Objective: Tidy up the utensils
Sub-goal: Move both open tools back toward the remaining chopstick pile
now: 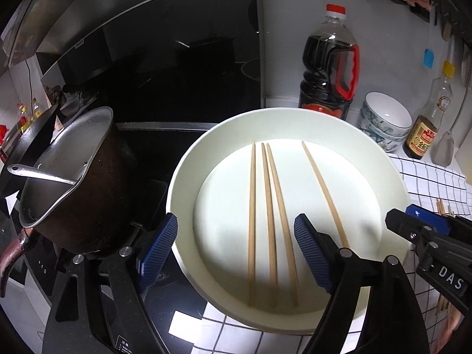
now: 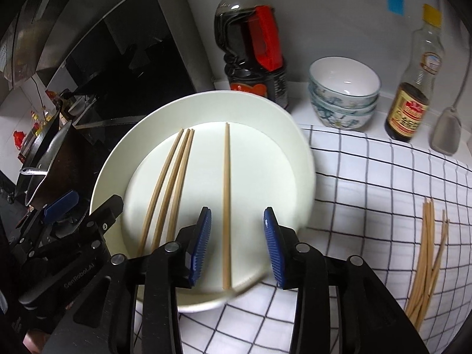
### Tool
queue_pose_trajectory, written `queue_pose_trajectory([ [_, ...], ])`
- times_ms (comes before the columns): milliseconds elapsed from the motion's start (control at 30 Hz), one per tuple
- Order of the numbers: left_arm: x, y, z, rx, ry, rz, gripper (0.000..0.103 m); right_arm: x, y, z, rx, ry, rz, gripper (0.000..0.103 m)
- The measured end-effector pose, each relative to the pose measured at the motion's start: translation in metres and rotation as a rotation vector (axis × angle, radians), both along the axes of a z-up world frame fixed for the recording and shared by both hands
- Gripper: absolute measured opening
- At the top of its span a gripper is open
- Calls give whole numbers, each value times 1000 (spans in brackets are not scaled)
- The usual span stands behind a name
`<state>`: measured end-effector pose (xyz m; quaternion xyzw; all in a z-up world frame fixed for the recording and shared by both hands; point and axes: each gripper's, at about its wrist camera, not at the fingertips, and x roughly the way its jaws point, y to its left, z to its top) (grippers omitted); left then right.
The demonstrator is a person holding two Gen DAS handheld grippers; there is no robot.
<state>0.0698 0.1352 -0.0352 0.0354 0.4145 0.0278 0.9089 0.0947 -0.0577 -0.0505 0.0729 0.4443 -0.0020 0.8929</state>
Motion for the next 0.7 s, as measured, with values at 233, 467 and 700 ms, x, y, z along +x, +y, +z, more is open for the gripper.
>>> queue_pose_trajectory([
  [233,-8,-19,8,-31,-8,-62,80,-30,-24,5,-7,-6,-75,40],
  [467,-14,-58,10,-48,-6,-170,80,-62,-61,6,14,-15,-180,41],
  [700,-21,-105,9,-64,3,-282,80,-94,-100,3,27,-19,-297,42],
])
